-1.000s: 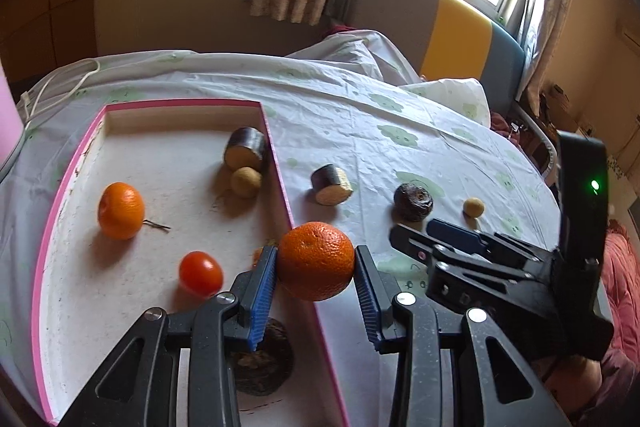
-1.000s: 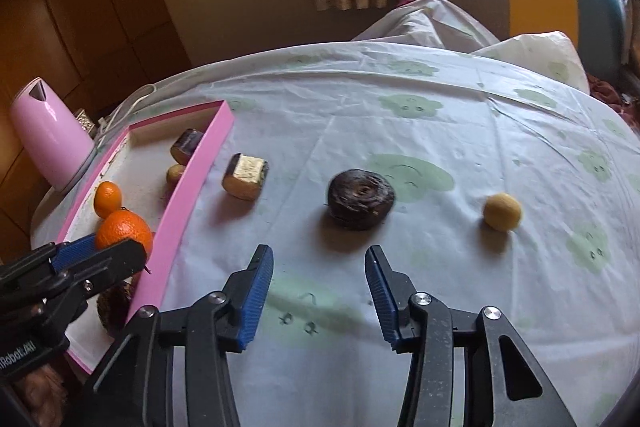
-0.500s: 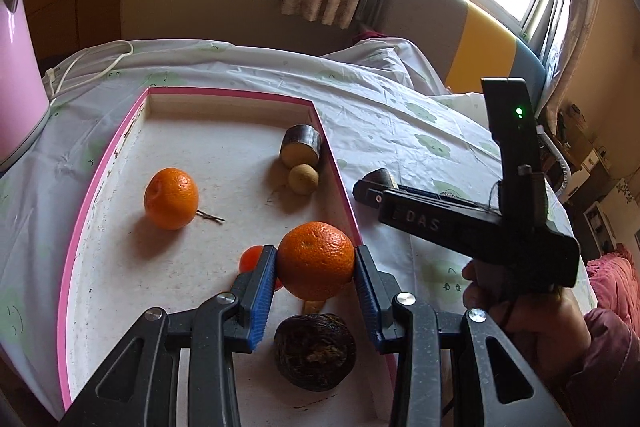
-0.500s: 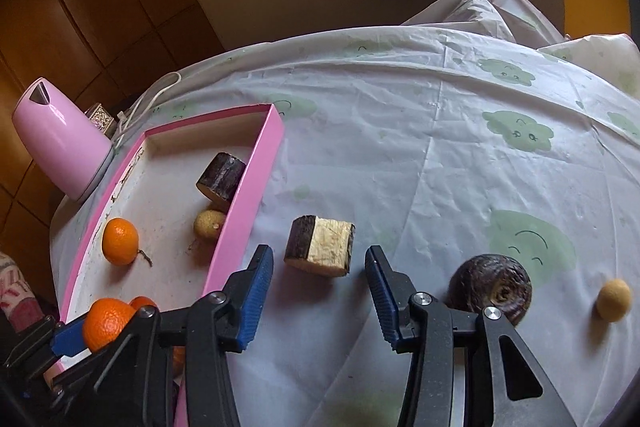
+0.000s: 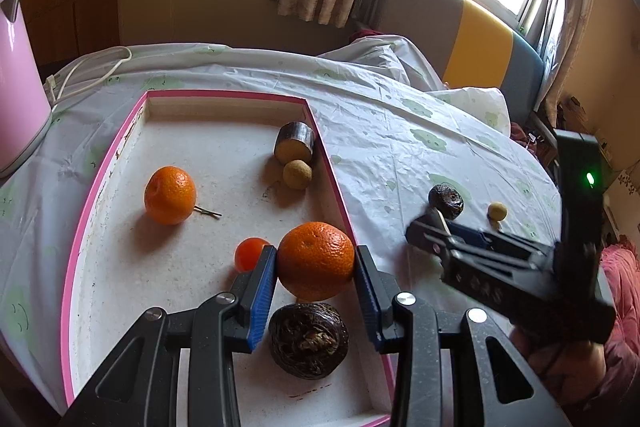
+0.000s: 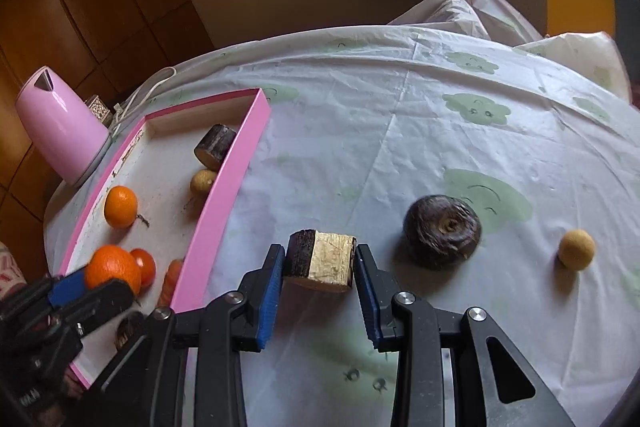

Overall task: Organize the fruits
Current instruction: 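Lower the orange into the tray and open the left tool while the right holds the chunk, then carry the cut taro chunk into the tray and open the right tool, then grasp the small yellow fruit with the right tool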

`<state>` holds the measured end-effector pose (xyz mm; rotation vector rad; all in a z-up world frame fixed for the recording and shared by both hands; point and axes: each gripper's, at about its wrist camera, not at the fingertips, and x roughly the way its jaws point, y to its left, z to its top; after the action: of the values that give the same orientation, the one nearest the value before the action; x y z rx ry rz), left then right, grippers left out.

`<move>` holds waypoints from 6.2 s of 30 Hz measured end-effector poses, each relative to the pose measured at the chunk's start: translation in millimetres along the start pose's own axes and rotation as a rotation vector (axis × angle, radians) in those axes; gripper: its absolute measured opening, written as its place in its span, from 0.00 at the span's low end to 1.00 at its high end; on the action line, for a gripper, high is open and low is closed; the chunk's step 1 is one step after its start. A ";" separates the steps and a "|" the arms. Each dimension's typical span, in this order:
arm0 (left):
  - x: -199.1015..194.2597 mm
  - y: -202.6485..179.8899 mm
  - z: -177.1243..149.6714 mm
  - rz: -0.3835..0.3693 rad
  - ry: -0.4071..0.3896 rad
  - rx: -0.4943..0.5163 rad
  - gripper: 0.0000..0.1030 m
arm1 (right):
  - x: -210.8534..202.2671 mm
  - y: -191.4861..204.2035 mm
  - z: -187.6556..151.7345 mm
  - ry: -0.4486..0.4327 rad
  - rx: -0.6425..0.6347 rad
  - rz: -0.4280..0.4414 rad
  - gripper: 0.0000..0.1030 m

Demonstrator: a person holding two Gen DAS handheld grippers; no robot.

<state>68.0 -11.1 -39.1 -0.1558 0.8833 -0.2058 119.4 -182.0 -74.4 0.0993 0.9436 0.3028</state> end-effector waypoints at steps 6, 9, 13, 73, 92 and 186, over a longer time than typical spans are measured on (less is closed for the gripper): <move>-8.1 -5.0 -4.2 0.002 -0.005 0.020 0.38 | -25.4 -18.3 -32.8 -0.040 0.028 -0.106 0.34; -11.4 -6.6 -6.6 0.002 -0.005 0.029 0.38 | -31.9 -34.1 -44.6 -0.067 0.068 -0.166 0.34; -14.1 -8.4 -8.6 0.005 -0.005 0.036 0.38 | -33.3 -43.2 -49.8 -0.092 0.071 -0.216 0.33; 13.7 31.5 40.0 0.160 0.000 0.023 0.50 | -25.9 -44.9 -46.0 -0.115 0.097 -0.224 0.33; -36.0 48.2 -6.4 0.150 -0.043 -0.032 0.50 | -26.0 -37.2 -46.5 -0.094 0.046 -0.267 0.33; -31.1 -7.0 -17.6 0.038 0.006 0.129 0.50 | -72.1 -90.8 -41.0 -0.137 0.251 -0.278 0.56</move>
<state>34.2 -11.3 -25.3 -0.0186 0.8756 -0.2269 65.9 -292.0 -61.6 0.2143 0.8433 -0.0795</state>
